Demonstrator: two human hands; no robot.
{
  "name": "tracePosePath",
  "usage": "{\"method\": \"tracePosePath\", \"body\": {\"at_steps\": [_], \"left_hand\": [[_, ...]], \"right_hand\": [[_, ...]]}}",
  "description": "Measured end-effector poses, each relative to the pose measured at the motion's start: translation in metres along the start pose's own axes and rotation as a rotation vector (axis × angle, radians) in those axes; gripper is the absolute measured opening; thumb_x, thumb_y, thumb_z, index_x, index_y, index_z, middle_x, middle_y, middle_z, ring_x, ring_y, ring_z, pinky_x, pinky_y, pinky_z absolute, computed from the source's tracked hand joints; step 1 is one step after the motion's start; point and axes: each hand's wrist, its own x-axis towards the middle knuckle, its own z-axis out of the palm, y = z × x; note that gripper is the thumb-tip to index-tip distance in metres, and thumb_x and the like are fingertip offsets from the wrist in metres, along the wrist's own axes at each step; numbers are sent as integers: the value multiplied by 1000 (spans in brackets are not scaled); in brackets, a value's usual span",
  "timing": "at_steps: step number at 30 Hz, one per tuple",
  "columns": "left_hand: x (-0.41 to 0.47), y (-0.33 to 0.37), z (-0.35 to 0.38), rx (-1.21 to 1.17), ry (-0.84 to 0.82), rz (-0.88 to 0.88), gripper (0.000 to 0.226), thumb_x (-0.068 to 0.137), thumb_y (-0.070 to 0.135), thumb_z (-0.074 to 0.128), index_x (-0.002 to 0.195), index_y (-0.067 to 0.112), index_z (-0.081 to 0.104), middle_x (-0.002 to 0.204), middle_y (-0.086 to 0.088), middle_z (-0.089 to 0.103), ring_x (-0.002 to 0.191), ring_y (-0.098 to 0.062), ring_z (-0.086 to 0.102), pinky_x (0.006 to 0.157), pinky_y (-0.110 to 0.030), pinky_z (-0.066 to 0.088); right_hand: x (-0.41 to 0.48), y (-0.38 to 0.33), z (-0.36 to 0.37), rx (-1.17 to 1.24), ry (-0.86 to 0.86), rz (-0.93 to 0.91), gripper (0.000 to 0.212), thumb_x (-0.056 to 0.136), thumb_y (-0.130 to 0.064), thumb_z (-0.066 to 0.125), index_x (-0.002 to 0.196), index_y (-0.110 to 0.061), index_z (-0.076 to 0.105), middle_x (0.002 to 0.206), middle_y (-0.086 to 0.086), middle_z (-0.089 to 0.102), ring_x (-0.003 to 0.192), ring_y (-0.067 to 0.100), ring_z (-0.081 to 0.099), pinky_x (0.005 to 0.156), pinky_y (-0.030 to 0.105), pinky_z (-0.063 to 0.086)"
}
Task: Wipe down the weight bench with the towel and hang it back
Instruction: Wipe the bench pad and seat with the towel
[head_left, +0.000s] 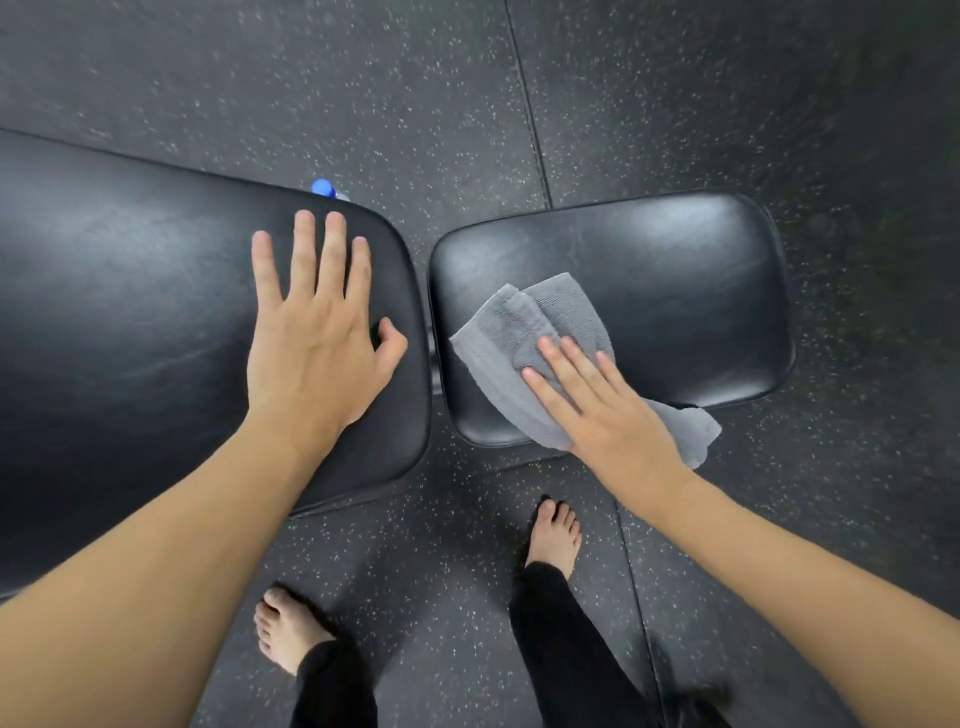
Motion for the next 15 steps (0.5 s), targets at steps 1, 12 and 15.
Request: {"method": "tracePosePath", "body": {"at_steps": [1, 12, 15], "left_hand": [[0, 0, 0, 0, 1, -3, 72, 98, 40, 37, 156, 0, 28, 167, -24, 24, 157, -42, 15, 124, -67, 10], [-1, -5, -9, -132, -1, -5, 65, 96, 38, 43, 151, 2, 42, 166, -21, 32, 157, -37, 21, 127, -60, 11], [-5, -20, -17, -263, 2, 46, 55, 96, 28, 52, 143, -1, 54, 161, -22, 40, 155, -36, 30, 128, -54, 16]], "right_hand": [[5, -12, 1, 7, 10, 9, 91, 84, 13, 55, 161, -9, 13, 168, 20, 10, 155, 37, 13, 126, 52, 15], [87, -100, -2, 158, -106, -25, 58, 101, -20, 41, 157, -11, 30, 167, 12, 23, 157, 31, 12, 127, 49, 9], [101, -84, -7, 204, -144, -110, 52, 102, -18, 49, 153, -11, 41, 163, 7, 34, 155, 26, 17, 127, 44, 3]]}}
